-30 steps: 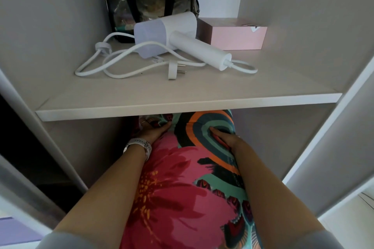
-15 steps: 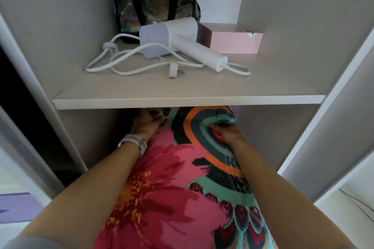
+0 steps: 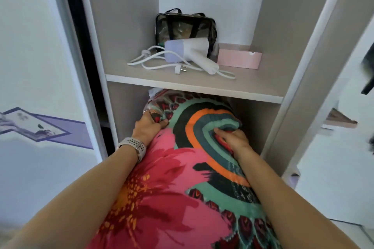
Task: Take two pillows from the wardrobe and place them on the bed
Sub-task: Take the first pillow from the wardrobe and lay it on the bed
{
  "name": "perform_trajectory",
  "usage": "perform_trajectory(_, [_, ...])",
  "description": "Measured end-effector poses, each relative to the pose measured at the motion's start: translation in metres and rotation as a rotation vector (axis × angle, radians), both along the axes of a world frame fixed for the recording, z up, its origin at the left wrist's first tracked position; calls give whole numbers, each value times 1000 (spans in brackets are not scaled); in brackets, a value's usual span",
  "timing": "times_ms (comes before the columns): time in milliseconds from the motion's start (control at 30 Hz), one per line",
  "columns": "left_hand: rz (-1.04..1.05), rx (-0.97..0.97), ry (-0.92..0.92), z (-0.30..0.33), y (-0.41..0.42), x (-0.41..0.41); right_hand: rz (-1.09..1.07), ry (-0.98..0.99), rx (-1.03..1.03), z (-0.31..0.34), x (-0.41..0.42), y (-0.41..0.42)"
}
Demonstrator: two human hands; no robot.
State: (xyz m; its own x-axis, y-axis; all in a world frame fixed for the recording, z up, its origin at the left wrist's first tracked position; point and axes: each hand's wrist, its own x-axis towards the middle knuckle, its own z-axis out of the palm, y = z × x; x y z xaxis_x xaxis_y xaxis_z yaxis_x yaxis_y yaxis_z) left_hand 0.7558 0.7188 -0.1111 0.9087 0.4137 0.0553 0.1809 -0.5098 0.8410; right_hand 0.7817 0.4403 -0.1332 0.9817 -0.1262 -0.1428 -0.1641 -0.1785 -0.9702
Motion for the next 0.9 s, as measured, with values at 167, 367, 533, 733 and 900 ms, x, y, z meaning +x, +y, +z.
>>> perform_trajectory(167, [106,-13,-17,2,-16,-66,77,3,17,7,-42,-13])
perform_trajectory(367, [199,-13,-41,8,-13,-106,128,-26,-1,19,-63,-5])
perform_trajectory(533, [205,-11,-56,10,-3,-128,147,-27,4,20,-75,8])
perform_trajectory(733, [206,-5,-80,11,3,-149,142,-22,27,18,-99,15])
perform_trajectory(900, [245,-27,-58,11,-2,-170,179,-20,41,23,-115,12])
